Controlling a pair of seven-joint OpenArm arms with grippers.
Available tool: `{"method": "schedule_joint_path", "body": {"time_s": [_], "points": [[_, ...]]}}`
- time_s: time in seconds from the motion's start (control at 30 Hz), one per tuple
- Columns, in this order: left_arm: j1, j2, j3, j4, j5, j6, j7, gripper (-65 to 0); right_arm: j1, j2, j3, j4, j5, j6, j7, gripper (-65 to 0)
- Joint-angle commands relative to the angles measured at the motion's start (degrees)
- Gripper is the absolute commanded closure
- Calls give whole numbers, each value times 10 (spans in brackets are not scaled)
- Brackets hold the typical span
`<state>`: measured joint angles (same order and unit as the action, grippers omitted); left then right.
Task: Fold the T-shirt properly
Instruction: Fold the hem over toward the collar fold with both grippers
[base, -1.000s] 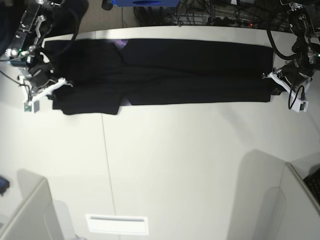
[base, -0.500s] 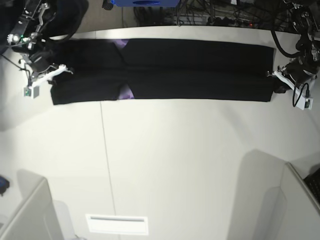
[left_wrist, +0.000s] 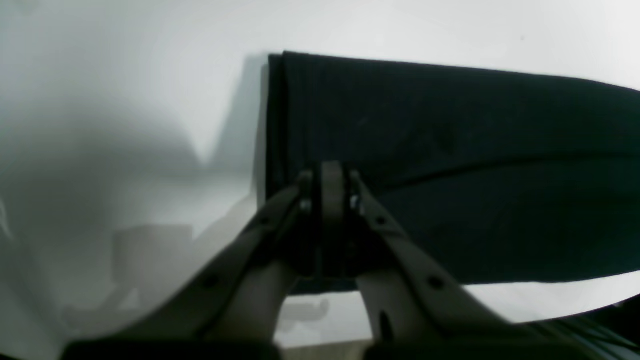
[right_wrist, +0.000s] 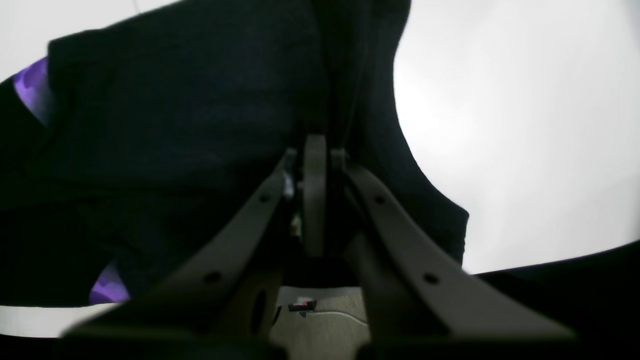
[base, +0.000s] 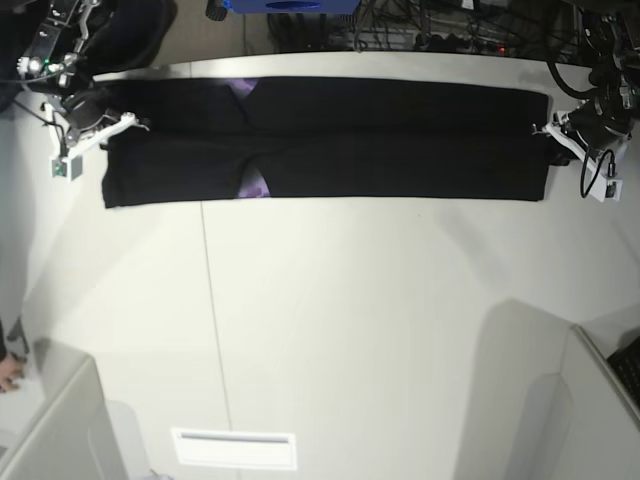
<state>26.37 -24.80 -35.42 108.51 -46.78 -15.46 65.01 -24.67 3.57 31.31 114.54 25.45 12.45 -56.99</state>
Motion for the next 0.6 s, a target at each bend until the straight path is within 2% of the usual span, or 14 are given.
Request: {"method": "schedule_joint_path", "body": {"time_s": [0.0,0.33,0.5,0.53,0.57], "points": [[0,-10,-5,7,-5,-2,-8,0,-2,-1,3,11,3,1,8,0],[0,-10,21,6,-1,-1,-8,0,-2,-5,4,8,-1,-4,5,0],[0,-7,22,7,68,-1,-8,0,1,-5,23,8,-1,-4,-19,-5],[0,-6,21,8,76,-1,-8,0,1,-5,33,8,-1,-4,-19,-56],[1,-6,19,8,81,-1,-8,-31,2,-5,42,8,-1,-4,-20,-113]]}}
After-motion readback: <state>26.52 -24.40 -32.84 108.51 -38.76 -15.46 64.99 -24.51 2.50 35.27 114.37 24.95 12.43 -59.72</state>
